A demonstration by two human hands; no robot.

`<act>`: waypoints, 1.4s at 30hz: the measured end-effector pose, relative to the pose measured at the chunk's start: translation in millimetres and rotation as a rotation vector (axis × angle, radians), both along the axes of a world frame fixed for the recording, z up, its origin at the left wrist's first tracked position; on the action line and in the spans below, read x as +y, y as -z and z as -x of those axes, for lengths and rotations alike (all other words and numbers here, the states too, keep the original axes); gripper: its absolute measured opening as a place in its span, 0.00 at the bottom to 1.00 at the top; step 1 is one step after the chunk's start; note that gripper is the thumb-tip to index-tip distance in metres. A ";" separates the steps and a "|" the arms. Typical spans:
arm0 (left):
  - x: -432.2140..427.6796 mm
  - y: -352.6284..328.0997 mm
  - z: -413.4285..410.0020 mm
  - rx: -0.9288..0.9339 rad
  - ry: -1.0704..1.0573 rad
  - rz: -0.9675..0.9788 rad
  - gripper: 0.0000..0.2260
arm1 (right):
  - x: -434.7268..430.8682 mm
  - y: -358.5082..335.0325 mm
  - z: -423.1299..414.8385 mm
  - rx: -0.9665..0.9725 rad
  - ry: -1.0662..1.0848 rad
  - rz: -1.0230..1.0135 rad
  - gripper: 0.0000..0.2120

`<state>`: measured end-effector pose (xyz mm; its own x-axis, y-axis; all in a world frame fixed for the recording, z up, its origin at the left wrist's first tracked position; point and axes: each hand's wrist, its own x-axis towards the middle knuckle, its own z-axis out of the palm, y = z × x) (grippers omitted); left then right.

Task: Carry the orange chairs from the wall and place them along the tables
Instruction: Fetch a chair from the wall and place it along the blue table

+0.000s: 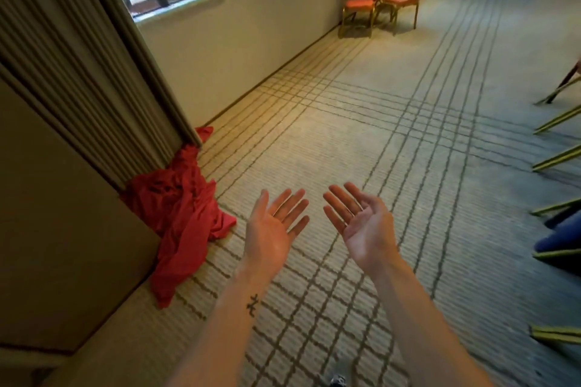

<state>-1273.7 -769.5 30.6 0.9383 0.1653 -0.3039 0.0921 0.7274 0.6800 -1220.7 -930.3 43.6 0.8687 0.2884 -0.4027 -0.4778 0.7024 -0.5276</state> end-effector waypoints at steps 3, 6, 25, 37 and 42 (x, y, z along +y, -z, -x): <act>6.9 -7.7 -67.7 0.007 0.014 -0.038 0.27 | 6.9 -10.7 -68.3 -0.019 0.016 -0.008 0.19; 13.4 -5.3 -134.5 -0.005 0.009 -0.010 0.27 | 17.6 -10.0 -132.2 -0.012 -0.008 0.010 0.19; 194.8 -17.1 -621.7 -0.062 0.145 0.006 0.26 | 195.4 -27.3 -592.8 -0.053 0.123 0.067 0.19; 242.9 7.5 -941.9 0.030 0.126 -0.015 0.26 | 246.6 19.9 -924.7 -0.011 0.107 -0.001 0.19; 263.6 -9.0 -1070.2 0.003 0.108 -0.016 0.27 | 265.5 2.1 -1057.1 -0.023 0.089 -0.009 0.17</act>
